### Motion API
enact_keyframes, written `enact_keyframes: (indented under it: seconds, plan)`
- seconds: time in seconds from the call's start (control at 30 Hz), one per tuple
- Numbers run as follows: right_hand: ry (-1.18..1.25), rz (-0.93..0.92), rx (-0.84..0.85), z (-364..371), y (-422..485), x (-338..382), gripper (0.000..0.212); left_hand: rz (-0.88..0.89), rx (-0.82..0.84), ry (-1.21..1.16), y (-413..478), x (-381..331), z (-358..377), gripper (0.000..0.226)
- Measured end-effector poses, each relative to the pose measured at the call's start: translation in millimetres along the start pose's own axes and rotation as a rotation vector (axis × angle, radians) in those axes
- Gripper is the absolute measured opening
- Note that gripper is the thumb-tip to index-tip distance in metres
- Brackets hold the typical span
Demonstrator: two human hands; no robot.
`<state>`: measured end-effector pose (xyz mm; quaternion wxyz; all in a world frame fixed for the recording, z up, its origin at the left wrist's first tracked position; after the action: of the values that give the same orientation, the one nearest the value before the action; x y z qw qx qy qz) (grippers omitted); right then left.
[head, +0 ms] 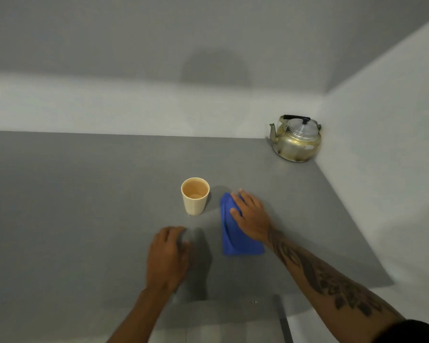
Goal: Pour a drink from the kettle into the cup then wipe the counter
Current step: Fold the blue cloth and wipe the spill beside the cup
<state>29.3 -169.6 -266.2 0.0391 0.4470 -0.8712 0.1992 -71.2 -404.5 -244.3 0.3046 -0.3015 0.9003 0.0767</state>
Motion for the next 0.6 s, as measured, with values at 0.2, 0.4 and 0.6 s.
enact_keyframes:
  seconds: [0.2,0.4,0.6]
  plan:
    - [0.082,0.004,0.063,-44,17,-13,0.053,-0.124,0.066,-0.109,15,-88,57,0.038]
    - [0.045,-0.011,0.226,-32,32,-4,0.052,-0.268,0.103,-0.036,32,-94,83,0.042]
    - [-0.065,0.041,0.233,-24,38,-5,0.06,-0.3,0.114,-0.018,31,-89,94,0.046]
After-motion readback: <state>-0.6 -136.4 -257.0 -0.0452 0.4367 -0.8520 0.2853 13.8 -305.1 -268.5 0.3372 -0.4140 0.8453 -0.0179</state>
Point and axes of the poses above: each hand's wrist, its own y-axis towards the middle knuckle, its own z-axis out of the palm, x = y × z, the point moved 10 cm from there along y, towards the middle knuckle, and after that the axes turned 14 degrees about x, right-handed, at the moved point
